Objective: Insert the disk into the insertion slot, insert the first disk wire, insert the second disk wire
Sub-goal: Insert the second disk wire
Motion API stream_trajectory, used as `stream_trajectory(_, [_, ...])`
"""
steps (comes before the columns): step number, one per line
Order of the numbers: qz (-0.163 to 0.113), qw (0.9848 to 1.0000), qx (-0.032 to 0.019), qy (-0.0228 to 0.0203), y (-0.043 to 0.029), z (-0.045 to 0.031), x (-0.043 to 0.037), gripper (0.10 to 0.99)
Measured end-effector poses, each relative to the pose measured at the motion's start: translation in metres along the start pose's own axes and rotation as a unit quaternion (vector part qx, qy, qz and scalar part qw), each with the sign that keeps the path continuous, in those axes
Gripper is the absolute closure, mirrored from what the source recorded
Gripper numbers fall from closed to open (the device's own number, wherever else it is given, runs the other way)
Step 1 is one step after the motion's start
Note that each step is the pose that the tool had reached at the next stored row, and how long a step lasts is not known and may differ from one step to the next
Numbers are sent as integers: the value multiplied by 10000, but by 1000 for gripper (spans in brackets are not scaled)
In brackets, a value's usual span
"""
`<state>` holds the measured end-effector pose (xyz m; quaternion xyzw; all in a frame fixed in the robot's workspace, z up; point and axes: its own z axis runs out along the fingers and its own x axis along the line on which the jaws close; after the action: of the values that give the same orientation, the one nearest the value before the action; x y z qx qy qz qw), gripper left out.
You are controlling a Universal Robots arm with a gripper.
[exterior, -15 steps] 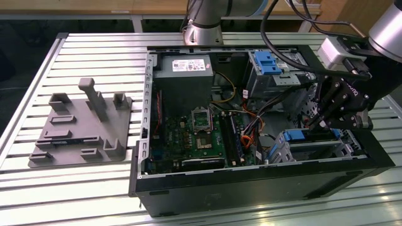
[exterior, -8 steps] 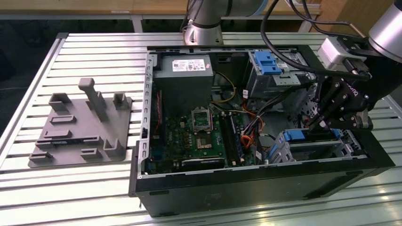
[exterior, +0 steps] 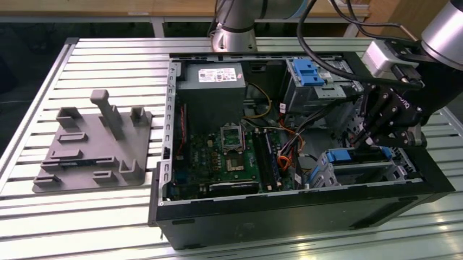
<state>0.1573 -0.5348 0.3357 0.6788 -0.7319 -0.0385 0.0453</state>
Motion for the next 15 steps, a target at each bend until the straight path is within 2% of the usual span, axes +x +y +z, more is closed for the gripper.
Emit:
stream_trajectory(3, [0, 10000, 0, -1, 7, -47, -6, 941])
stream_trajectory(8, [-5, 10000, 0, -1, 7, -48, -7, 941])
stream_trajectory(15, [-199, 9998, 2, 20, 0, -50, -7, 941])
